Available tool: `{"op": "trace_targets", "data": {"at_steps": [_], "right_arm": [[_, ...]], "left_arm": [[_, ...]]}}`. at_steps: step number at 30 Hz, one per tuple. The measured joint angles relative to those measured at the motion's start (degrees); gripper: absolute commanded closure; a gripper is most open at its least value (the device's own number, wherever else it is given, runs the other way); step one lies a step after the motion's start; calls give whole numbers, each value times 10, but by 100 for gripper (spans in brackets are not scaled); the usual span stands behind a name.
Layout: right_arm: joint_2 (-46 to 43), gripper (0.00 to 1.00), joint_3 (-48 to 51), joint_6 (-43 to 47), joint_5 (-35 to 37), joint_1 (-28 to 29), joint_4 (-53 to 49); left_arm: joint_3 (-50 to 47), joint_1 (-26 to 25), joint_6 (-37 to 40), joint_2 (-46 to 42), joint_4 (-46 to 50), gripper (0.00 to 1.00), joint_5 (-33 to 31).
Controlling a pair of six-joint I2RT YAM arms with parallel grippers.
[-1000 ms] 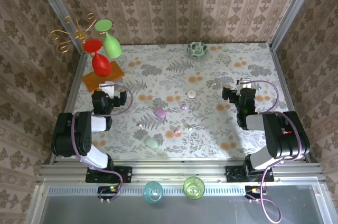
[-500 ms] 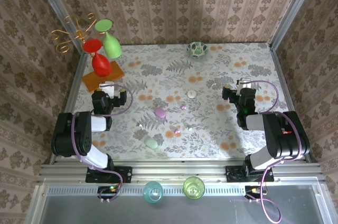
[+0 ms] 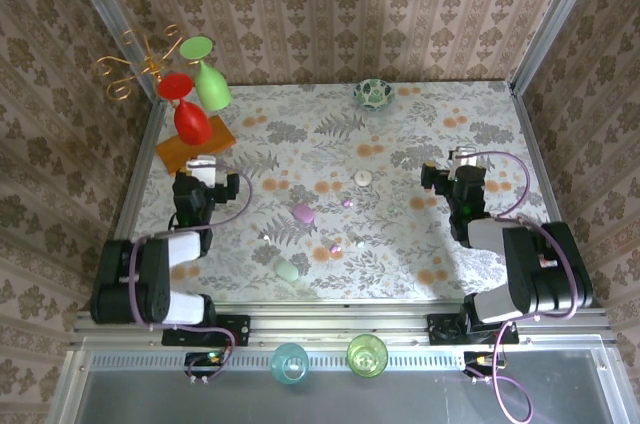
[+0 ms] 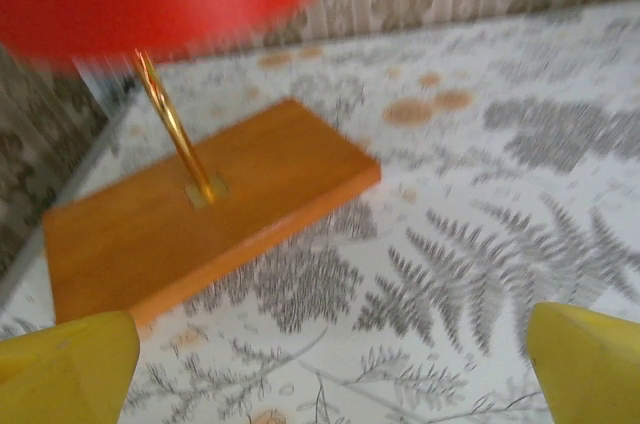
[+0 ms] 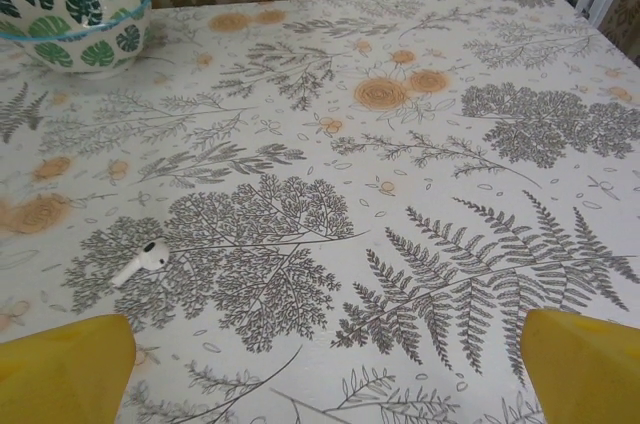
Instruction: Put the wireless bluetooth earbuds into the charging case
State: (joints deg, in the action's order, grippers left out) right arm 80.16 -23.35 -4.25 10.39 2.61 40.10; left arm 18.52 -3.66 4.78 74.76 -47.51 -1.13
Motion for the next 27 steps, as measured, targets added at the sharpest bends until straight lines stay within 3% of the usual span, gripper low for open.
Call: {"op": "trace_targets", "data": {"at_steps": [6,13,20,27], "right_arm": [[-94,0,-52,-18,3,30,-123],[-114,0,-122,-67,-6,87,-247],[-18,0,-207,-79,-34,176,-303],[120,6,-297,-87,-61,195,-383]], "left_arm": [[0,-53,-1,-147,73,0,-24],[13,-129,-5,-190,188,0,-25],[48,-193,-17,-158,237,0,-2],[78,-219,-32,-112,245,0,27]]}}
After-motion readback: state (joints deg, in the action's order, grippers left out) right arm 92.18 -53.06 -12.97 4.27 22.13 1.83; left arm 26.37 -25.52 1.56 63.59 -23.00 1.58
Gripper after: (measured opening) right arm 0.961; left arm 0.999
